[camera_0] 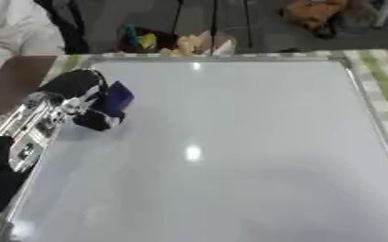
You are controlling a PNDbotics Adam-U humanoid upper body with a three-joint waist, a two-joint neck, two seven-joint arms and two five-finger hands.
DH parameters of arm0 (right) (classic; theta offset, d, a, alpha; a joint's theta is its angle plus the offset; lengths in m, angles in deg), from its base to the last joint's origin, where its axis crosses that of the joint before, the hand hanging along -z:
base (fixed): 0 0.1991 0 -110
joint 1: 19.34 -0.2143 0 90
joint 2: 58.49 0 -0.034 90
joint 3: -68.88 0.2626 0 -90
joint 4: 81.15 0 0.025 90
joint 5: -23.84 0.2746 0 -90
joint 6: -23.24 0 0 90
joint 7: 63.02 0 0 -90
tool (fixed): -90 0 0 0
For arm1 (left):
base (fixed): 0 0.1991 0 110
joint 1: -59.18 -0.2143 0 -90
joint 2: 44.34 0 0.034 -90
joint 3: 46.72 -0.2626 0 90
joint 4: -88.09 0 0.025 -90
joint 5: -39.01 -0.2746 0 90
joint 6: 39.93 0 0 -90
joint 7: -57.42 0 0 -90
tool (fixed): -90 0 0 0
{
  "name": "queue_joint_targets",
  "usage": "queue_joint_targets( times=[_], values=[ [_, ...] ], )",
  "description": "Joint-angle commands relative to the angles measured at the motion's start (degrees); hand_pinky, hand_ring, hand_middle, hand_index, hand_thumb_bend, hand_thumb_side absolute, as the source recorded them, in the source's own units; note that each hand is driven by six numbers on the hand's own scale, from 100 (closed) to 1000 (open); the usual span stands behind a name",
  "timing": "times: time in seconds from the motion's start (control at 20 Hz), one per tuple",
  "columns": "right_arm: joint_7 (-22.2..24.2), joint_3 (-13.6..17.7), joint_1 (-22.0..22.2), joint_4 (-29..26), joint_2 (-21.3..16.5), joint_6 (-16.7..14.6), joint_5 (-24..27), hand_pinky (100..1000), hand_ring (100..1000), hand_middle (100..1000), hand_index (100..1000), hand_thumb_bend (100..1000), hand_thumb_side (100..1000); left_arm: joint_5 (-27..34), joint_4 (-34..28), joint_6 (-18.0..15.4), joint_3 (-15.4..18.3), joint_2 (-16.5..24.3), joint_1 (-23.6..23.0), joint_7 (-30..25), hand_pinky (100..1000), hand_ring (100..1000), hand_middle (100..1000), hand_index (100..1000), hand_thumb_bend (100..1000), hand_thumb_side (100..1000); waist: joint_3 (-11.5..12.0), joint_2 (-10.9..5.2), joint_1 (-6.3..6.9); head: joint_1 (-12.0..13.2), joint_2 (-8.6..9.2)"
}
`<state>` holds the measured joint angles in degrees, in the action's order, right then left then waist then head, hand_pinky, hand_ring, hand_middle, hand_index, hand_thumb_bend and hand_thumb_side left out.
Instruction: Wipe the whiteboard clean with a brush.
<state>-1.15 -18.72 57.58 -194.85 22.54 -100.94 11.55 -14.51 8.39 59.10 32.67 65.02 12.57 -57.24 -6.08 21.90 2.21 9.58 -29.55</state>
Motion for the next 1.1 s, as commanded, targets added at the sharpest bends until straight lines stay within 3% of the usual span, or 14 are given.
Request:
queue_joint_targets(
  times=[0.05,1.1],
  values=[
    [-0.09,0.15,-0.14,-0.88,-1.05,-0.14,-0.40,804,755,560,821,100,955,-0.02,0.61,-0.05,1.49,2.41,1.22,-0.29,407,620,503,286,266,385,-0.16,-0.98,-0.14,0.39,0.81],
    [-0.17,0.18,0.01,-0.88,-0.87,0.06,-0.60,804,756,559,821,100,954,1.97,5.22,2.17,5.15,3.60,1.31,-0.45,381,606,491,285,251,399,0.00,-0.98,-0.11,0.44,0.71]
  ],
)
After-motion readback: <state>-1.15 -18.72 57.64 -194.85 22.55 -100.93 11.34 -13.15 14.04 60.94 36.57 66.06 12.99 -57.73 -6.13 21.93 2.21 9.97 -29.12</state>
